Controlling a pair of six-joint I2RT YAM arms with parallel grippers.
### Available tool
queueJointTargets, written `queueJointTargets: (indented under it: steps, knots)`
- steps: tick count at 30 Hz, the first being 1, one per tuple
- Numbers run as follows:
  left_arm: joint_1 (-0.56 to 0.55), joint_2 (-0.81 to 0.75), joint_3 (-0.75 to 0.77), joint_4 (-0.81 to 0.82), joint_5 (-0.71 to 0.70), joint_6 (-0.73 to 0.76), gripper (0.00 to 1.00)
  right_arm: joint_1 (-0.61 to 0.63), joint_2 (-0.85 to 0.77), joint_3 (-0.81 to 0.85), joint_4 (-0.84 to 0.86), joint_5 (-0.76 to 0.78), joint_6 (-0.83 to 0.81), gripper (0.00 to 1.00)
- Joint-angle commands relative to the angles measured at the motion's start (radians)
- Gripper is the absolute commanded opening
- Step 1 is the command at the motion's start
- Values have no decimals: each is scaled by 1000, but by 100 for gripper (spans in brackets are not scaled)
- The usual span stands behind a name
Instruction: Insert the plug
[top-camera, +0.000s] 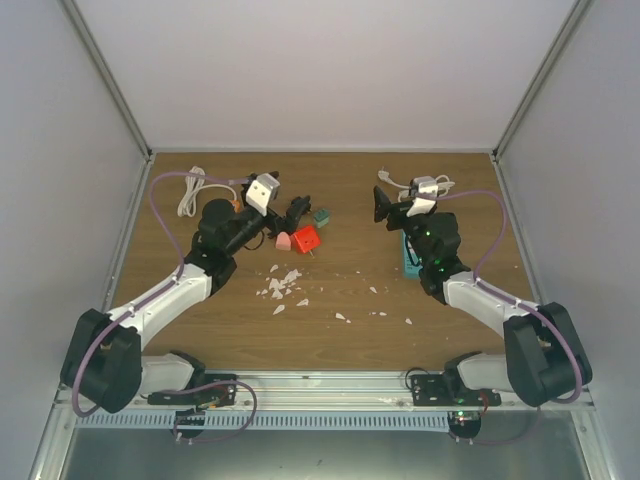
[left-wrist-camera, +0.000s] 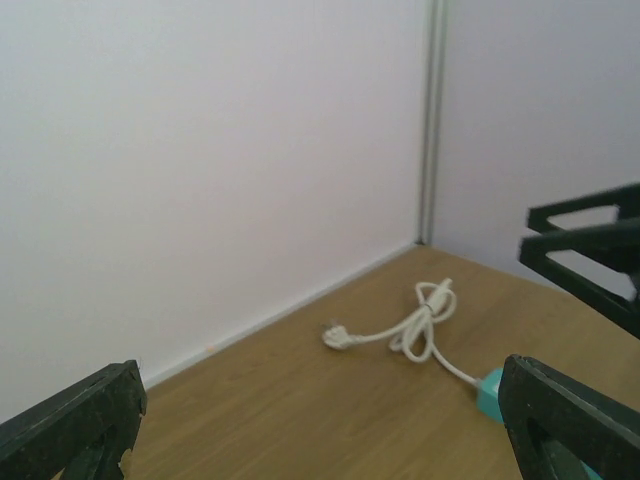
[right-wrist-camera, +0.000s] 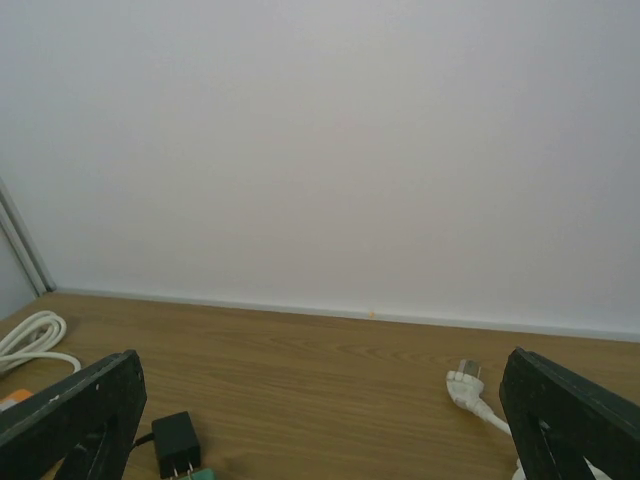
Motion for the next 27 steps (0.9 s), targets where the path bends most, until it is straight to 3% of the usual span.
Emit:
queueJointTargets:
  steps: [1, 6, 11, 17, 21, 27]
  knots:
    - [2, -48, -43, 171, -160, -48, 99, 9, -5, -2, 42, -17, 0, 100]
    - [2, -40, -73, 234, -174, -87, 99, 13, 0, 11, 26, -44, -44, 100]
    - [2, 3, -41, 219, -190, -109, 99, 18, -24, -48, 117, -82, -41, 99]
    - [2, 24, -22, 200, -245, -109, 99, 19, 7, 25, -28, -4, -47, 100]
    - [2, 40, 6, 150, -298, -108, 99, 24, 17, 41, -43, -38, -41, 100]
    - [3, 99, -4, 203, -294, -127, 99, 95, 109, 146, -175, -85, -172, 100]
